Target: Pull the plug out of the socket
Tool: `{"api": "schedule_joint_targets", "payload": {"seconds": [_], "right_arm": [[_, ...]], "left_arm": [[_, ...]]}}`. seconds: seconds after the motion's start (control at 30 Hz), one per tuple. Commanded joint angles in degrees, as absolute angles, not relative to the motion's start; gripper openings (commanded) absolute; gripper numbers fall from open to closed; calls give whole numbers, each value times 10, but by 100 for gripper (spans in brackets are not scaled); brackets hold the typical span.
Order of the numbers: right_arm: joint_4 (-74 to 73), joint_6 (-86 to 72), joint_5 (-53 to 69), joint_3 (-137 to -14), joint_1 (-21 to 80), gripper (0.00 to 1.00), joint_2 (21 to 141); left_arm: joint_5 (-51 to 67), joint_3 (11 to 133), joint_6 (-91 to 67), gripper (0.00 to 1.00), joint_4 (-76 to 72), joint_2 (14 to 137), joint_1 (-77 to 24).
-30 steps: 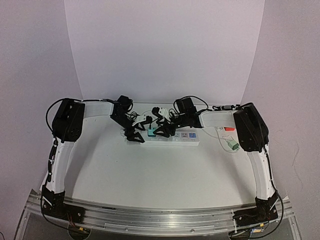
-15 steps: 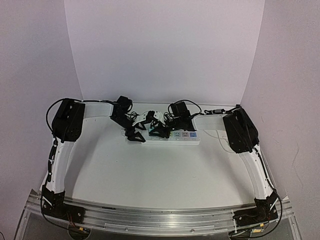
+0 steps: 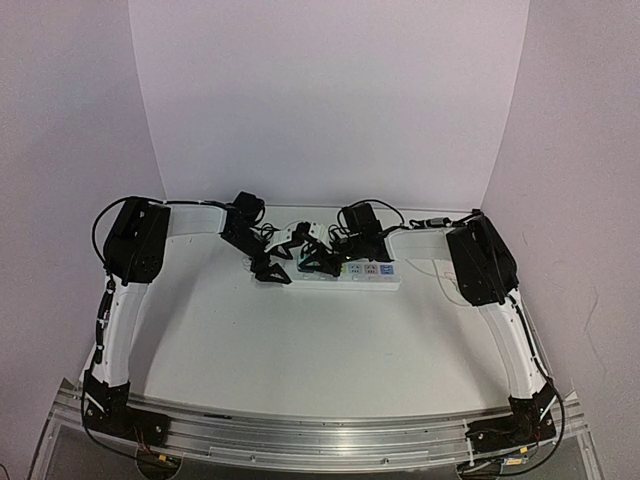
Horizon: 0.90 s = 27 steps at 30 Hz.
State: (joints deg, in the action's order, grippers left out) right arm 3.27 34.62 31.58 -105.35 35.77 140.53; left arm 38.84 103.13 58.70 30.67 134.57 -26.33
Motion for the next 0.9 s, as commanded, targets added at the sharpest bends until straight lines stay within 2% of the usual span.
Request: {"api": "schedule_joint_targets", "payload": {"seconds": [0.0,0.07,0.6,0.87], "right_arm": [[108,319,334,-1061,366,0,1380],[121,317,334,-1062,366,0,1372],[302,218,377,-1039,335,0,1322],[310,228,384,-1017,332,0,1309]], "left_arm": [[344,1007,605,62,308,1353,-286],[339,1008,603,56,313,1354,-286],[284,997,631,53,375,1364,-285],[283,1000,624,51,383,1370,-285]]}}
